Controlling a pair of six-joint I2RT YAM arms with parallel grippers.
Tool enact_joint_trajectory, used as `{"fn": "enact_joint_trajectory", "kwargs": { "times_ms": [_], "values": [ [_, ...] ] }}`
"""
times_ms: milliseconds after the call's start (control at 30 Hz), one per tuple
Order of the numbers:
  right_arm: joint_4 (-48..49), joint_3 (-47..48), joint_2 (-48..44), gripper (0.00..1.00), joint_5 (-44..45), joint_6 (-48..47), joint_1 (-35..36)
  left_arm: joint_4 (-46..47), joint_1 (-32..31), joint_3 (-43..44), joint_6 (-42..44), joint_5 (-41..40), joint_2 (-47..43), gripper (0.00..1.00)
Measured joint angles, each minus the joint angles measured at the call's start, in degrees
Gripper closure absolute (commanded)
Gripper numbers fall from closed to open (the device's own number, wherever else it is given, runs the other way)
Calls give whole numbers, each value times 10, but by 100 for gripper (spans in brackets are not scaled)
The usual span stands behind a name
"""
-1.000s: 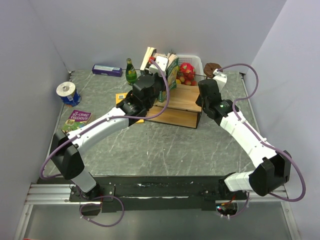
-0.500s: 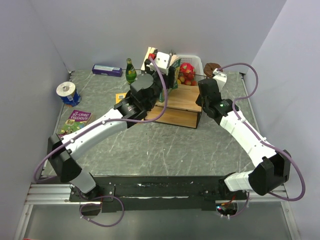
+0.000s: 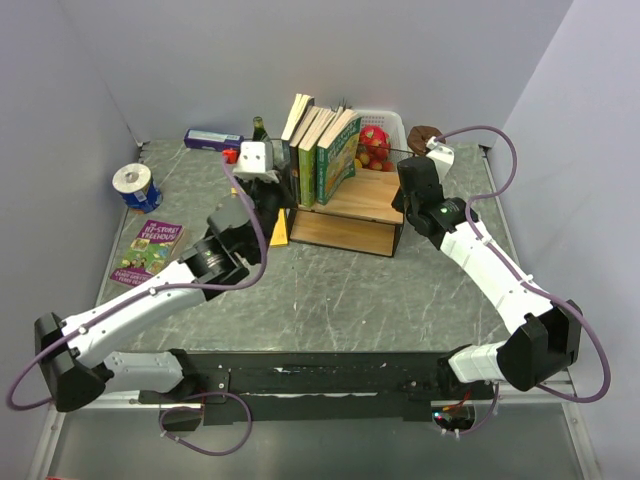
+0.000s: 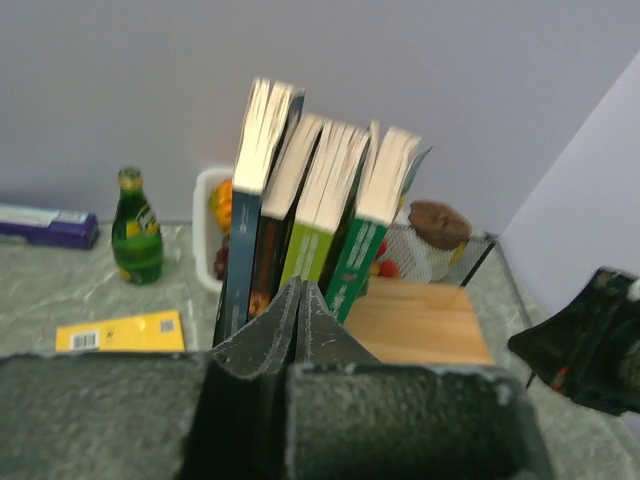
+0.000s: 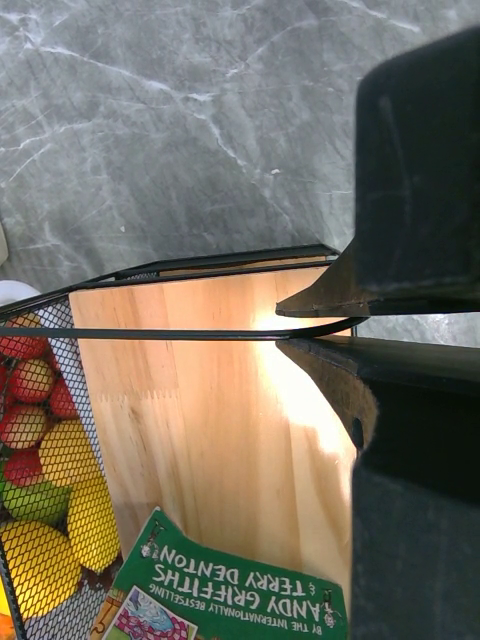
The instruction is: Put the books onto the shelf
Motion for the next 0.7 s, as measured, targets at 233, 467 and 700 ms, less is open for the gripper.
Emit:
{"fn": "enact_joint_trajectory", "kwargs": {
  "times_ms": [233, 467, 700],
  "values": [
    [-2, 1, 0, 100, -4, 0, 0, -29, 13, -35, -57, 8, 46, 99],
    [-5, 3, 1, 100, -6, 0, -1, -40, 37, -42, -92, 43, 89, 99],
    [-5, 3, 2, 100, -9, 0, -2, -22, 43, -39, -93, 57, 101, 94]
  ]
}}
